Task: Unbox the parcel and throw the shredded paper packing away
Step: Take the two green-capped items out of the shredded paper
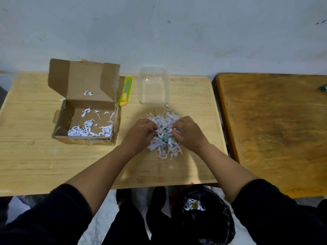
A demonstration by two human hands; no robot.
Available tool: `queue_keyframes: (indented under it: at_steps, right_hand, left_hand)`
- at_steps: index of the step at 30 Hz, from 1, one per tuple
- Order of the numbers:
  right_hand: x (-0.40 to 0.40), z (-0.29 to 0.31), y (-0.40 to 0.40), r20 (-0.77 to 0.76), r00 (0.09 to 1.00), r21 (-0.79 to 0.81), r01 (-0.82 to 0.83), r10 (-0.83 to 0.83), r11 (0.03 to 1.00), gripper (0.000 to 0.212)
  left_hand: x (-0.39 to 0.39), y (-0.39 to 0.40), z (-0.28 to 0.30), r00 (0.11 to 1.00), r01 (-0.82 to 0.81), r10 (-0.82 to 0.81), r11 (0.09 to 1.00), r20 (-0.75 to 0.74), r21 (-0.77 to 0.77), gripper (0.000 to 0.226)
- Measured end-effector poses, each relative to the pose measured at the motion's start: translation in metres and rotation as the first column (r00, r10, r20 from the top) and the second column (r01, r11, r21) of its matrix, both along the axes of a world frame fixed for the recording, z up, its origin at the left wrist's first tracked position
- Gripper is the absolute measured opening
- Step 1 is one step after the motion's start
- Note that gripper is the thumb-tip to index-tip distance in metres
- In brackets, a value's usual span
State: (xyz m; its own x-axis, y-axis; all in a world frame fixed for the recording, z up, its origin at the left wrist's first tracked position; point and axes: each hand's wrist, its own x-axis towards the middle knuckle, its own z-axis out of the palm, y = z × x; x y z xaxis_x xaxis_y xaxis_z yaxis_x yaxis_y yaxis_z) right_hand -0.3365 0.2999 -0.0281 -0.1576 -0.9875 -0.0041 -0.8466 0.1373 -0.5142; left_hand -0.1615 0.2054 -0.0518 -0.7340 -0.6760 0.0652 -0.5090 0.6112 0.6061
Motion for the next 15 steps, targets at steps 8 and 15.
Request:
queue_keyframes:
  at_steps: [8,15]
  right_hand:
    - [-0.024,0.005,0.006,-0.055,0.983,0.114,0.181,-0.176,0.977,0.025]
    - [0.01,-0.006,-0.015,0.035,0.995,0.088,0.087,-0.09,0.992,0.032]
  left_hand:
    - [0.028,-0.007,-0.006,0.99,-0.126,0.126,0.992,0.06,-0.007,0.023]
    - [-0.007,-0.001,-0.003,0.993,-0.051,0.045,0.998,0.109,0.048,0.037]
